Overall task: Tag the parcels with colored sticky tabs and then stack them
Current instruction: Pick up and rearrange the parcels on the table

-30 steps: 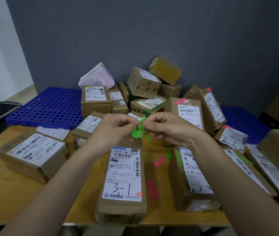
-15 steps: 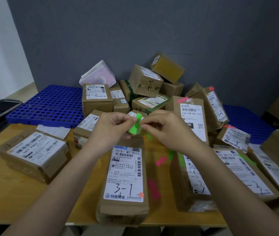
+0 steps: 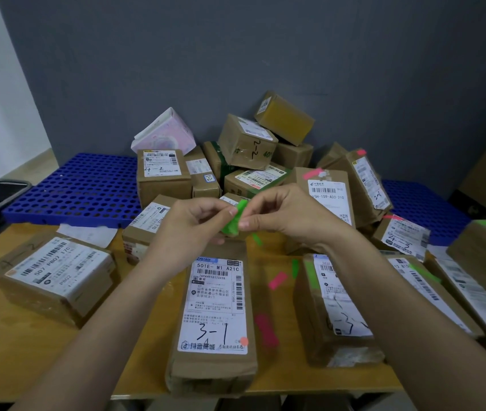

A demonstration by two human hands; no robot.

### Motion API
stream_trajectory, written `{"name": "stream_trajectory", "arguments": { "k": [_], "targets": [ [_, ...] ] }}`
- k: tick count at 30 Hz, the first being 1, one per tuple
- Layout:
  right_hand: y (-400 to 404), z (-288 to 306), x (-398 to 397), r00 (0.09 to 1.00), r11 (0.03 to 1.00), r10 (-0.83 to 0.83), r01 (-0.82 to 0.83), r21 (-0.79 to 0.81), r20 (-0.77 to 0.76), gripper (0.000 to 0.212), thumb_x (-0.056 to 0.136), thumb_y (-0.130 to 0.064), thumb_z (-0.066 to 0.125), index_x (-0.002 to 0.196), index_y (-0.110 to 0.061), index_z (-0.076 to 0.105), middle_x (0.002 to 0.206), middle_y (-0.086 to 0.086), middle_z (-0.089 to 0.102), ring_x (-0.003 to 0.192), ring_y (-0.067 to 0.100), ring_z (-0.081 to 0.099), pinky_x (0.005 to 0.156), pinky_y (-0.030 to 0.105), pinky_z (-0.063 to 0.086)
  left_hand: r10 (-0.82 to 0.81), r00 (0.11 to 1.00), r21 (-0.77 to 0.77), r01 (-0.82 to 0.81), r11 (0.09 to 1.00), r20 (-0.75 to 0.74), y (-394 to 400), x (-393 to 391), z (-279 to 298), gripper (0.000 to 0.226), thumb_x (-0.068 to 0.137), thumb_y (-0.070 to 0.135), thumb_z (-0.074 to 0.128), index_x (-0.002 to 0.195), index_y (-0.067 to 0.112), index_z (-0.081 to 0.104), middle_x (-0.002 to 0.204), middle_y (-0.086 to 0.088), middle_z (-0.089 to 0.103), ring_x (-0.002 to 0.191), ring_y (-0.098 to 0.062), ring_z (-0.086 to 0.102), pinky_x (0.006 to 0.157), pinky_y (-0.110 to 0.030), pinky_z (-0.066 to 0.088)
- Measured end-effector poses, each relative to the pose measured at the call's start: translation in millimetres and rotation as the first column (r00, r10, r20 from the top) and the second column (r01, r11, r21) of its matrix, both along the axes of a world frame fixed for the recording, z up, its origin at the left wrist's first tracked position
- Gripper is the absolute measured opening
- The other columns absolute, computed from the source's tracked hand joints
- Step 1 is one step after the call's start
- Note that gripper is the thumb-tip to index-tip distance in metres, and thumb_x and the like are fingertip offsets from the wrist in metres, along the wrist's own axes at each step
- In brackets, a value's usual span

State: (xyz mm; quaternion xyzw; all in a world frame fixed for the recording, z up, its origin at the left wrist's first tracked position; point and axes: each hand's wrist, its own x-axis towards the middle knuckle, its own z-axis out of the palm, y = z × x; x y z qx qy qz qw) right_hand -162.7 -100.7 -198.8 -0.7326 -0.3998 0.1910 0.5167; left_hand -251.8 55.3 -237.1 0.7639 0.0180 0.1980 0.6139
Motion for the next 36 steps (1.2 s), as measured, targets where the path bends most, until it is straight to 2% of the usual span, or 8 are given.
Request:
{"name": "stream_trajectory", "arguments": {
  "k": [5, 12, 15, 20, 25, 28, 32, 36],
  "targets": [
    [0, -1, -2, 0.997, 0.999, 0.022, -0.018, 0.049, -0.078, 0.008, 0.081, 0.009, 0.065, 0.085, 0.003, 0.069, 0.058, -0.004, 0.067, 0.05, -0.002, 0.057, 0.051, 0.007, 0.042, -0.022, 1.0, -0.089, 0.021, 0.996, -0.009, -3, -1, 3, 0.013, 0.089, 0.012, 0.06, 0.086, 0.013, 0.072, 0.074, -0.006, 0.073, 0.068, -0.011, 0.069, 0.059, -0.02, 0.057],
    [4, -9, -5, 0.997, 0.998, -0.056, 0.055, 0.028, 0.046, 0.008, 0.085, 0.001, 0.066, 0.091, 0.004, 0.071, 0.08, 0.017, 0.07, 0.066, 0.002, 0.063, 0.064, 0.01, 0.048, -0.113, 0.991, -0.138, 0.103, 0.985, -0.074, 3, -8, 4, 0.02, 0.081, 0.012, 0.065, 0.1, 0.009, 0.071, 0.088, -0.008, 0.075, 0.081, -0.014, 0.071, 0.072, -0.022, 0.058],
    [5, -13, -5, 0.989, 0.988, -0.141, 0.137, 0.077, 0.036, 0.005, 0.087, 0.001, 0.064, 0.086, -0.001, 0.068, 0.069, 0.006, 0.064, 0.057, 0.0, 0.059, 0.055, 0.009, 0.043, -0.042, 0.995, -0.12, 0.03, 0.992, -0.096, 5, -8, 2, 0.015, 0.086, 0.004, 0.063, 0.096, 0.012, 0.071, 0.084, -0.005, 0.075, 0.076, -0.01, 0.071, 0.069, -0.019, 0.057],
    [1, -38, 2, 0.903, 0.94, -0.323, 0.271, 0.209, 0.282, 0.015, 0.085, -0.006, 0.068, 0.079, -0.019, 0.068, 0.076, -0.009, 0.066, 0.071, 0.005, 0.06, 0.067, 0.024, 0.052, 0.149, 0.974, -0.113, -0.169, 0.979, -0.168, 20, -9, -10, 0.011, 0.089, 0.004, 0.061, 0.087, 0.013, 0.066, 0.079, -0.002, 0.072, 0.068, -0.005, 0.069, 0.065, -0.017, 0.057],
    [4, -57, 10, 0.802, 0.989, -0.132, 0.144, 0.027, 0.583, 0.011, 0.085, -0.006, 0.068, 0.094, -0.01, 0.074, 0.09, -0.003, 0.071, 0.083, 0.006, 0.065, 0.076, 0.025, 0.055, 0.188, 0.96, -0.138, -0.219, 0.966, -0.209, 24, -10, -25, 0.007, 0.093, 0.003, 0.055, 0.091, 0.007, 0.06, 0.084, -0.008, 0.068, 0.071, -0.011, 0.07, 0.066, -0.021, 0.058],
    [11, -59, 10, 0.757, 0.999, -0.033, 0.042, 0.003, 0.653, 0.01, 0.084, -0.007, 0.068, 0.093, -0.006, 0.074, 0.09, 0.004, 0.073, 0.083, 0.008, 0.066, 0.075, 0.029, 0.054, 0.163, 0.963, -0.107, -0.189, 0.976, -0.217, 20, -8, -29, 0.012, 0.093, 0.002, 0.054, 0.086, 0.011, 0.058, 0.08, -0.005, 0.066, 0.075, -0.015, 0.07, 0.066, -0.023, 0.058],
    [8, -70, 14, 0.68, 0.969, 0.196, -0.023, -0.247, 0.707, 0.01, 0.086, -0.007, 0.059, 0.09, -0.007, 0.068, 0.094, 0.007, 0.071, 0.091, 0.023, 0.066, 0.076, 0.046, 0.053, 0.182, 0.953, -0.058, -0.201, 0.978, -0.243, 21, -4, -36, 0.014, 0.093, 0.002, 0.053, 0.084, 0.011, 0.056, 0.079, -0.006, 0.066, 0.07, -0.009, 0.07, 0.063, -0.019, 0.055],
    [8, -66, 13, 0.602, 0.917, 0.339, -0.038, -0.398, 0.723, 0.011, 0.085, -0.013, 0.056, 0.092, -0.011, 0.065, 0.092, 0.004, 0.067, 0.091, 0.023, 0.062, 0.076, 0.043, 0.051, 0.206, 0.949, 0.024, -0.206, 0.978, -0.237, 19, -3, -38, 0.009, 0.091, 0.006, 0.056, 0.086, 0.013, 0.056, 0.081, -0.003, 0.069, 0.077, -0.012, 0.07, 0.076, -0.033, 0.057]
  ]
}}
